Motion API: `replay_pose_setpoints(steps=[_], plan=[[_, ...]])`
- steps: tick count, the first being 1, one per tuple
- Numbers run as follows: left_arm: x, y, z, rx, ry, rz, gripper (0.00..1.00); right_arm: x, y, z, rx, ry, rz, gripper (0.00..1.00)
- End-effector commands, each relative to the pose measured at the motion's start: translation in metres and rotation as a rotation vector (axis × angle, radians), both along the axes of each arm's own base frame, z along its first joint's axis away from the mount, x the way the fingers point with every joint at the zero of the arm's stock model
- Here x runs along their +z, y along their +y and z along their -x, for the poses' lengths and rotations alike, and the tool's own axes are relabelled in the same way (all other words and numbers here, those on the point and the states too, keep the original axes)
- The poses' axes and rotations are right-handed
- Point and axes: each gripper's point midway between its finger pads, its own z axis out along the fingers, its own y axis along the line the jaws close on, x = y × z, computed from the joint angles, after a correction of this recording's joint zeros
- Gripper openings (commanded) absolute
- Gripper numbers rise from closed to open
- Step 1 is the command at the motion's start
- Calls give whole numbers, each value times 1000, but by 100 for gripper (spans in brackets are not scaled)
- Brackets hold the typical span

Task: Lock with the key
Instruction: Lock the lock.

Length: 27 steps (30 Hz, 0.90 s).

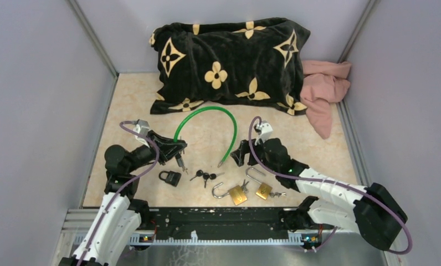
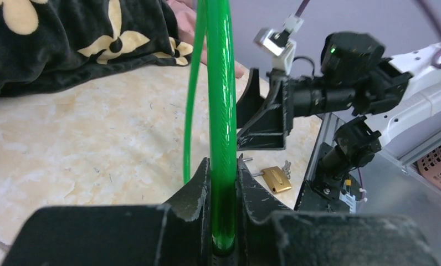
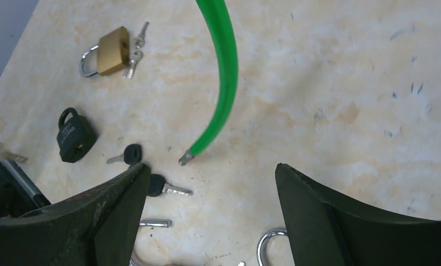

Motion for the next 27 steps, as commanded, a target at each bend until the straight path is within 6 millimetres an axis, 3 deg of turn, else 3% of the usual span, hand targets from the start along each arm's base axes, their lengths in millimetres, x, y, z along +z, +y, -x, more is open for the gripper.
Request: replay_pose_setpoints(steps=[1,5,12,14,18,20,21,24,27], plan=[[27,2,6,-1,-95,57,0,15,8,-18,-128,1,-235,83],[27,2,6,0,-96,65,0,18,20,-25,-100,-31,-275,82],[29,3,7,3,-95,76,0,3,32,-50,-128,-58,-234,81],[31,4,7,4,-99,78,0,-2,43,-55,-108,-40,-235,71],[37,5,9,5,-100,103,0,-10,62,-55,-54,-2,-279,30],[42,5,11,-1,-103,125,0,8,70,-59,-26,-49,-321,9],[45,5,13,-6,-106,137,0,18,76,-59,10,-69,-324,4],[54,5,16,-19,-122,169,0,69,88,-68,62,-167,-324,0],[56,5,17,-24,-146,173,0,129,91,-64,113,-263,-351,0]])
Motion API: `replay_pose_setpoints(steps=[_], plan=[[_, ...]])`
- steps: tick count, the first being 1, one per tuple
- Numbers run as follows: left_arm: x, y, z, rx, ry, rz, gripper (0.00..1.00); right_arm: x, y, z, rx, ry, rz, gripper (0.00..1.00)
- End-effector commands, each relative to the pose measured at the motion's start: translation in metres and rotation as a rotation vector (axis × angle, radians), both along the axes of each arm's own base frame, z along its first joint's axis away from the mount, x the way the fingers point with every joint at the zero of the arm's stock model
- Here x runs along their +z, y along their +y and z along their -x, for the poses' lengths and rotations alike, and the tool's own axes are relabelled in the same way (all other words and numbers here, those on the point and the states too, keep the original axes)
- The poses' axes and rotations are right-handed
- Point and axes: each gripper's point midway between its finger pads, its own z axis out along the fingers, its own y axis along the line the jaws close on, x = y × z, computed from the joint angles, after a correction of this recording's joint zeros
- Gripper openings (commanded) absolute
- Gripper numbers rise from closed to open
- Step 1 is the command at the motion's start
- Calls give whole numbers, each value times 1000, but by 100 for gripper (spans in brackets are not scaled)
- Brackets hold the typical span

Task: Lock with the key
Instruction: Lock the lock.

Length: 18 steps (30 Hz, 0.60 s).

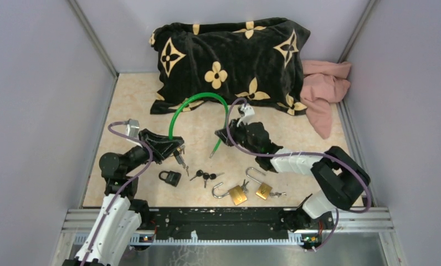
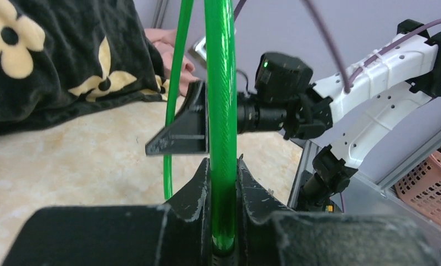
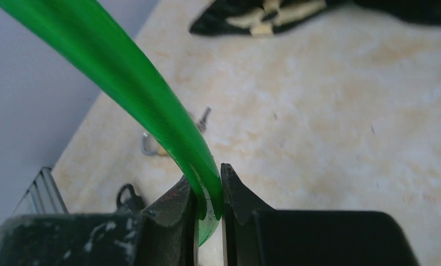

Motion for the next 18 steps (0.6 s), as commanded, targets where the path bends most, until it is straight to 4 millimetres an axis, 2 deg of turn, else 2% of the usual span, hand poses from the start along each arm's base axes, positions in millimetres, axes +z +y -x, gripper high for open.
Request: replay_pose_setpoints(steps=[1,3,6,10,13,18], plan=[[24,1,9,-10,-123,40,0,150,14,-1,89,-301,-159,0],[20,0,12,-24,-141,30,0,187,13,9,120,-359,-197,0],[14,-5,17,-78,-203,-13,0,233,13,24,165,-444,-208,0],[-6,-3,-10,-22,-243,-183,16,277,1,32,166,-542,-141,0],[-25,-3,-20,-36,-276,-304,29,284,-8,32,158,-583,-49,0],[-51,-3,-21,-114,-269,-439,47,272,-23,20,110,-589,133,0]])
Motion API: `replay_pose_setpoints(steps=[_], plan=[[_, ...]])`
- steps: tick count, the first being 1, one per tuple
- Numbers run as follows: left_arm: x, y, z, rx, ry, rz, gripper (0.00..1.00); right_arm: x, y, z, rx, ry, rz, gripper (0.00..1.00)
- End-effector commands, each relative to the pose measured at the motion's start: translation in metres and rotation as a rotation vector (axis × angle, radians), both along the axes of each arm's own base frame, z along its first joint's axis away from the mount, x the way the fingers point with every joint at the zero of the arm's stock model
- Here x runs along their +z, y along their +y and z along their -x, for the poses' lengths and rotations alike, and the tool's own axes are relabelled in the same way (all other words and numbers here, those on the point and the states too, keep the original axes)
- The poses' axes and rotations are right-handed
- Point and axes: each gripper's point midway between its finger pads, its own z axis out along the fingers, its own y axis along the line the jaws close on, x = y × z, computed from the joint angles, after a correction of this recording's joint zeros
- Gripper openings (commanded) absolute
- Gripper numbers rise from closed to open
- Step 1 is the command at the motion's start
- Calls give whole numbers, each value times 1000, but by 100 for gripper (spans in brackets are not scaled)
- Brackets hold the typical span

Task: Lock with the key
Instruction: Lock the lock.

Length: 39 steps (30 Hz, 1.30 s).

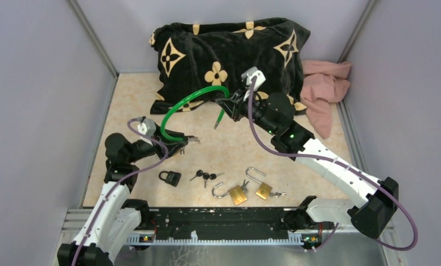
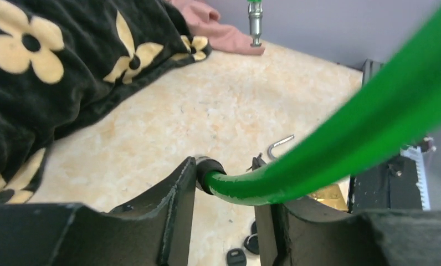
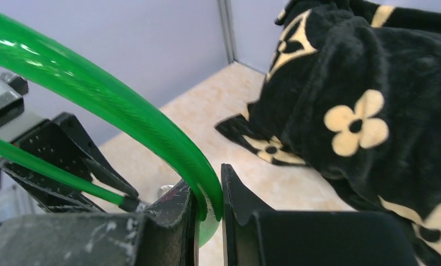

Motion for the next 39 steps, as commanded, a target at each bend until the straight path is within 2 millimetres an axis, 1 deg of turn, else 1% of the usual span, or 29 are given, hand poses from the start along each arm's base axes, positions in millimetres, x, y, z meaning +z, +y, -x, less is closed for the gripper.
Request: replay_pose_setpoints(steps=[1,3,5,9,11,12,13,15,16,18,20,22,25,26,28,29,31,34,36,39], plan=[[-30,0,2,-72,-28,-177,49,25,-15,3,-41,-95,95,0],[-32,-1,1,-85,1,-180,51,26,-17,3,-43,-99,110,0],[-31,-5,1,-100,16,-170,51,28,-18,3,-43,-107,114,0],[-24,-9,-1,-94,55,-122,54,30,-16,6,-31,-105,102,0],[-20,-11,0,-96,89,-95,53,30,-14,7,-23,-101,88,0],[-19,-12,1,-99,105,-84,48,30,-12,9,-16,-100,81,0],[-18,-13,3,-107,120,-75,39,30,-9,11,-9,-100,77,0],[-17,-15,6,-117,148,-57,30,31,-3,16,11,-103,61,0],[-14,-15,6,-119,152,-45,22,32,2,19,24,-103,54,0],[-7,-17,9,-133,157,-20,10,34,12,27,53,-109,43,0],[5,-18,14,-153,119,-3,1,40,22,37,83,-119,24,0],[22,-17,16,-146,27,7,0,46,28,46,119,-114,-13,0],[49,-14,17,-100,-92,44,0,56,28,55,144,-115,-89,0],[59,-12,18,-80,-108,78,0,60,28,60,158,-126,-123,0],[70,-10,20,-64,-60,160,0,72,30,72,186,-168,-188,0],[74,-10,23,-76,-36,200,0,78,31,74,191,-181,-205,0],[74,-10,31,-100,11,255,0,90,34,79,204,-207,-218,0],[67,-4,30,-67,33,276,0,105,34,85,209,-258,-230,0],[68,0,30,-47,31,288,0,111,35,87,212,-276,-236,0],[77,5,29,-21,42,344,0,114,42,90,229,-283,-232,0]])
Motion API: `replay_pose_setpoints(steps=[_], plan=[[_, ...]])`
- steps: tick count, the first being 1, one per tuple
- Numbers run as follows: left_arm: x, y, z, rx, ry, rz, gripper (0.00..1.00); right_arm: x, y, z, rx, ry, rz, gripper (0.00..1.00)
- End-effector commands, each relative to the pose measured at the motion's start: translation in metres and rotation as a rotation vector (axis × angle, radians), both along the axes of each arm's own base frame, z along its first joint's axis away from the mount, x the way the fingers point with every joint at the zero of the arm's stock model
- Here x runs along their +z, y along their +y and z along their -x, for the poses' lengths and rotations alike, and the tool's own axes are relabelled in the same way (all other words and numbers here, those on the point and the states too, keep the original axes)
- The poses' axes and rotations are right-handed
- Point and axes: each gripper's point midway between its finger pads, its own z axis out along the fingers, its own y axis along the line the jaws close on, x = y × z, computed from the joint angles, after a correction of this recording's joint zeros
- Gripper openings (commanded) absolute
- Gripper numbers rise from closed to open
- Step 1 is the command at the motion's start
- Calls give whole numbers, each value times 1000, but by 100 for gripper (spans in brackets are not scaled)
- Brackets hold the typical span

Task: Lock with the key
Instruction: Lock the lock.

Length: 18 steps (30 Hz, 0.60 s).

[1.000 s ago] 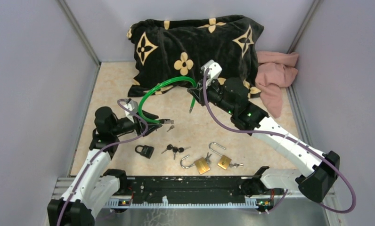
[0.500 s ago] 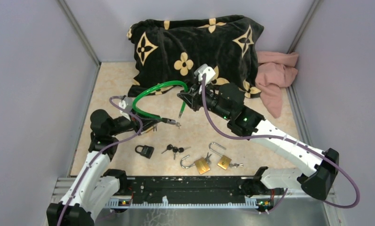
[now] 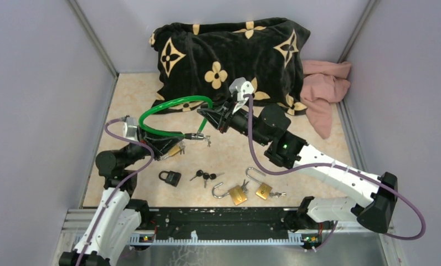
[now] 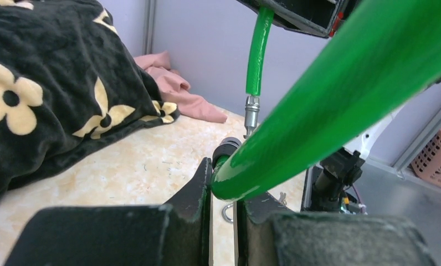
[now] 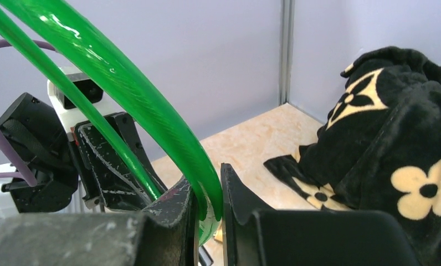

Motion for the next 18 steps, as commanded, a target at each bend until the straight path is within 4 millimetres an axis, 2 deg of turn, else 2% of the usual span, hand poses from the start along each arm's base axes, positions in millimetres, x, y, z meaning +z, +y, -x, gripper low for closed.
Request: replay_pose_setpoints(steps=[1,12,18], plan=[[24,10,2,40,3,114,0,78,0,28,77,-146,-165,0],[24,13,11,22,29,144,0,73,11,17,40,-187,-110,0],[26,15,10,34,44,167,0,65,21,12,47,-184,-84,0]])
